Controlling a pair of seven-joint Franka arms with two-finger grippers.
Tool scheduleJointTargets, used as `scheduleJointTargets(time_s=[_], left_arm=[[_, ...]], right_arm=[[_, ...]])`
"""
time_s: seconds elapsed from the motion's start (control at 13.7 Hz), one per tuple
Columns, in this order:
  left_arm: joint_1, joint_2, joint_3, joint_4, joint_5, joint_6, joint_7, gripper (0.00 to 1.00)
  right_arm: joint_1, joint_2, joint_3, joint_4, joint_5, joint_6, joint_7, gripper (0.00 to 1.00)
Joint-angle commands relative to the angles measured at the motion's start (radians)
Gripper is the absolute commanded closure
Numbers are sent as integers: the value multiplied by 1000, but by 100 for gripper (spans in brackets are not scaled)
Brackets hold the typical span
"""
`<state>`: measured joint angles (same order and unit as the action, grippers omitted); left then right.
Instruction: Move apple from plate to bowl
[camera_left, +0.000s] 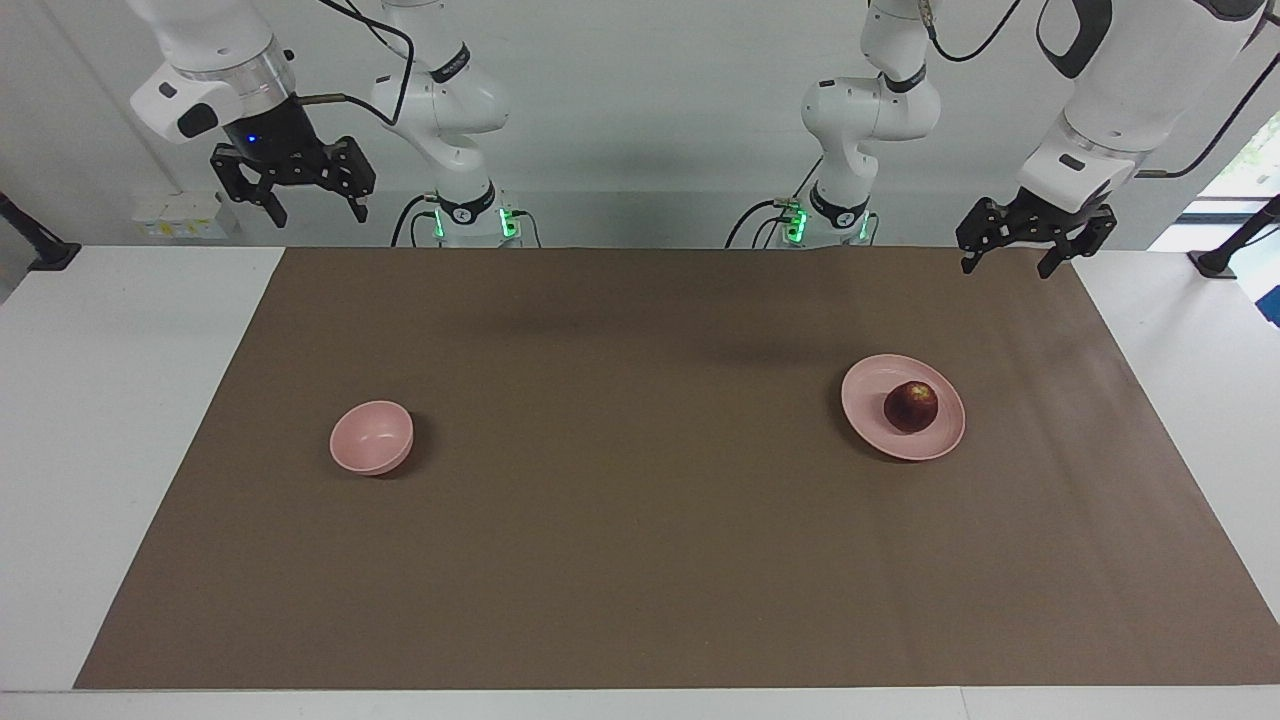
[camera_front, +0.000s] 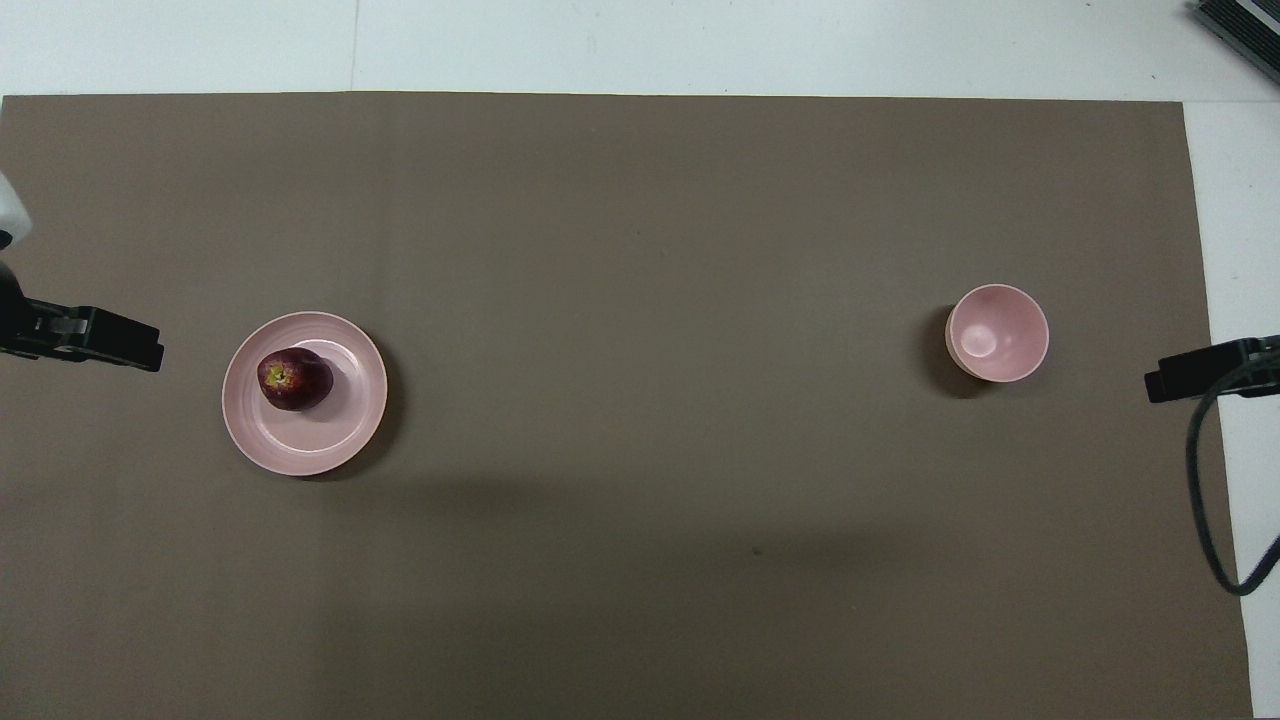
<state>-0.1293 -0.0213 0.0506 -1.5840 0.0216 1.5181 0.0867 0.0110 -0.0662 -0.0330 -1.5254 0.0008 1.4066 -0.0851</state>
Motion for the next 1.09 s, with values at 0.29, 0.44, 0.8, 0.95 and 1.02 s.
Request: scheduleJointTargets(time_s=[0.29,0.44,0.8,0.95,1.02], left_arm=[[-1,7,-3,-16,-31,-12,-2,0],[-6,7,-3,-43,-31,-6,-2,0],[-10,-16,-5,-204,-31,146,4,0],[-9,-5,-5,-256,-31,238,1,0],[-7,-5,-5,-304,-31,301,13,0]], right_arm=[[-16,9,4,19,18,-24,-13,0],[-14,9,4,19,18,-24,-13,0],[-14,9,4,19,19,-24,-15,0],[-14,9,4,19,19,-24,-15,0],[-14,9,4,19,19,-24,-15,0]])
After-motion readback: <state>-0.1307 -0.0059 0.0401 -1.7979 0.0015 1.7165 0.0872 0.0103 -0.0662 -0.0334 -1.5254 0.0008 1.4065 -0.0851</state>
